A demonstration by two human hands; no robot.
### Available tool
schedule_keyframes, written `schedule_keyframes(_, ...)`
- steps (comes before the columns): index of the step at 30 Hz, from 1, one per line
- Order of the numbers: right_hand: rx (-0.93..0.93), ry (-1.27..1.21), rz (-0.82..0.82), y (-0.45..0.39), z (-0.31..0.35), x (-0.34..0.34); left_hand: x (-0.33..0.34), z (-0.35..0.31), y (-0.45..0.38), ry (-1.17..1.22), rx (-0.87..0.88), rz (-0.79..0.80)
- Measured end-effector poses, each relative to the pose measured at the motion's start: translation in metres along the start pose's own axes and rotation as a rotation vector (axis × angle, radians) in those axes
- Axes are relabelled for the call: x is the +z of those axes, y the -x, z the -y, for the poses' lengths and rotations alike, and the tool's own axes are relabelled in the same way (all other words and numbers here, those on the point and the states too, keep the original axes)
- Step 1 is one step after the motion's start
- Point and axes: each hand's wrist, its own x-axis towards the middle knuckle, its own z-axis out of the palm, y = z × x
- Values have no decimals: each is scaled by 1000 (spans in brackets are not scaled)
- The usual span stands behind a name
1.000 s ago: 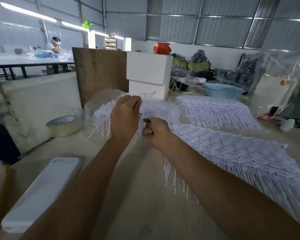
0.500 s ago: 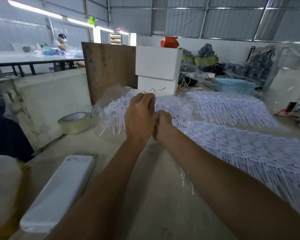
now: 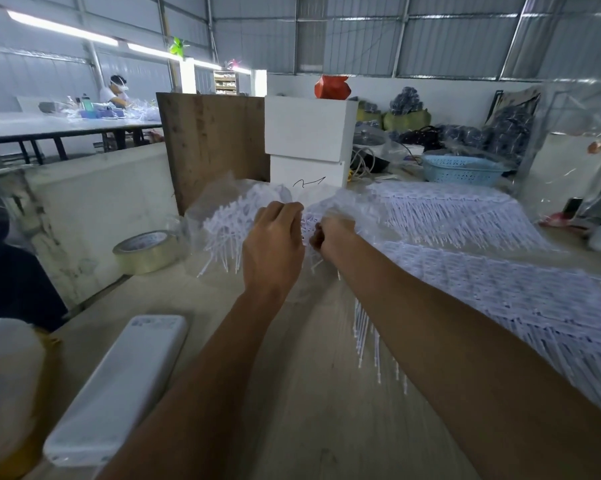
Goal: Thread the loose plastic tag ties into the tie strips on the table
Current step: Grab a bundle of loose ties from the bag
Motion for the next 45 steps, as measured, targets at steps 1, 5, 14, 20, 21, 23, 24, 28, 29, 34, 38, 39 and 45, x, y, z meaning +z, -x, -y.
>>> schedule_keyframes(1, -26, 34, -46, -3, -5, 2, 1, 1, 1, -27, 1, 21)
schedule_keyframes(5, -83, 213, -1, 0, -24, 5, 7, 5, 6, -104, 24, 98)
schedule_keyframes(14, -344, 511, -162, 11, -34, 1, 9, 6, 10, -58, -32, 15)
schedule_keyframes(20, -384, 818, -134, -4, -29, -2, 7, 3, 13, -64, 8, -11)
schedule_keyframes(21, -352, 792, -123, -7, -28, -2, 8, 3, 14, -73, 16, 1)
schedule_keyframes(23, -349, 814, -97, -10, -29, -3, 8, 2, 15, -92, 36, 29)
schedule_keyframes(24, -345, 921, -73, -12, -29, -2, 8, 2, 16, -100, 41, 45)
schedule_keyframes(28, -424, 1375, -83, -8, -31, 2, 6, 3, 15, -121, 36, 75)
schedule_keyframes(29, -450, 1426, -30, -5, -32, 2, 6, 2, 15, -118, 30, 72)
schedule_keyframes(34, -620, 1581, 174, 21, -36, -26, 5, -3, 18, -60, 61, 54)
schedule_keyframes(38, -1006, 1715, 415, 69, -39, -69, 6, -1, 18, -49, 133, 42)
schedule_keyframes(39, -1041, 1740, 479, 81, -39, -85, 7, -1, 19, -59, 133, 28)
schedule_keyframes(45, -1173, 1545, 416, 125, -23, -205, 15, -18, 22, 26, 382, 73)
